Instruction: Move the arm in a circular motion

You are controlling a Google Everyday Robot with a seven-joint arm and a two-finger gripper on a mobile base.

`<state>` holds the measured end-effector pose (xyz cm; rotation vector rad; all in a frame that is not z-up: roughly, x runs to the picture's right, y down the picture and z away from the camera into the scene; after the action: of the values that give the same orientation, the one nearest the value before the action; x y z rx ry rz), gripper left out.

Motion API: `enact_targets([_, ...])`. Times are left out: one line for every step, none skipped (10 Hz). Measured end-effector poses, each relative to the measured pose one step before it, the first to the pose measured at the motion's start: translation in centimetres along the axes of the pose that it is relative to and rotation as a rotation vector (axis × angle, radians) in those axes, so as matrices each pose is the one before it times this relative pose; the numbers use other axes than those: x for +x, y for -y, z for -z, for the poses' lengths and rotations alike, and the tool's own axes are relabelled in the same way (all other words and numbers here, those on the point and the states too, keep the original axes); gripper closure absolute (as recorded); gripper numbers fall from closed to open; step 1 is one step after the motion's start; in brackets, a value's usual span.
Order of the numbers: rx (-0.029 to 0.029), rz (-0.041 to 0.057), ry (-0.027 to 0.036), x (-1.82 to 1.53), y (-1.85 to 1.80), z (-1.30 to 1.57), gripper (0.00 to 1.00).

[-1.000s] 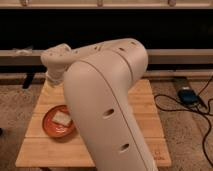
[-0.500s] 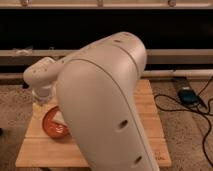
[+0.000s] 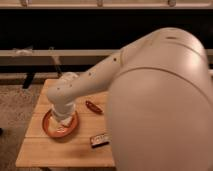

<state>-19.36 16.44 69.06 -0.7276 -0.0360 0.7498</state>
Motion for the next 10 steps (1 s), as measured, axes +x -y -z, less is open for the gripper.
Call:
enact_targets([0.00059,-0.06243,0.01273,2.520,0.641,0.451,0.20])
enact_targets([0.00180,-0.06766,0.01370,2.764,0.960,0.465,0.20])
enact_targets([0.00347,-0.04424,0.00734,1.766,0.942,0.326,0.20])
enact_targets([0.00858,-0.04955,0.00859,1.972,1.382,0.502,0.20])
enact_targets([0.01463,-0.05794,0.00834,2.173,2.090,0.683,0.20])
enact_targets([0.01177,-0.03661,0.00560,1.220,1.721,0.480,0.20])
enact_targets([0.02218,-0.05507,0.01204,1.375,3.232,0.827,0.20])
enact_targets([0.02010,-0.04003,0.01043,0.299,2.996,0.552,0.20])
enact_targets([0.01733,-0.02584,0.00960,-0.409,2.550,0.412,0.20])
enact_targets([0.02058,-0.02452,0.01072,-0.797,2.526,0.355,0.20])
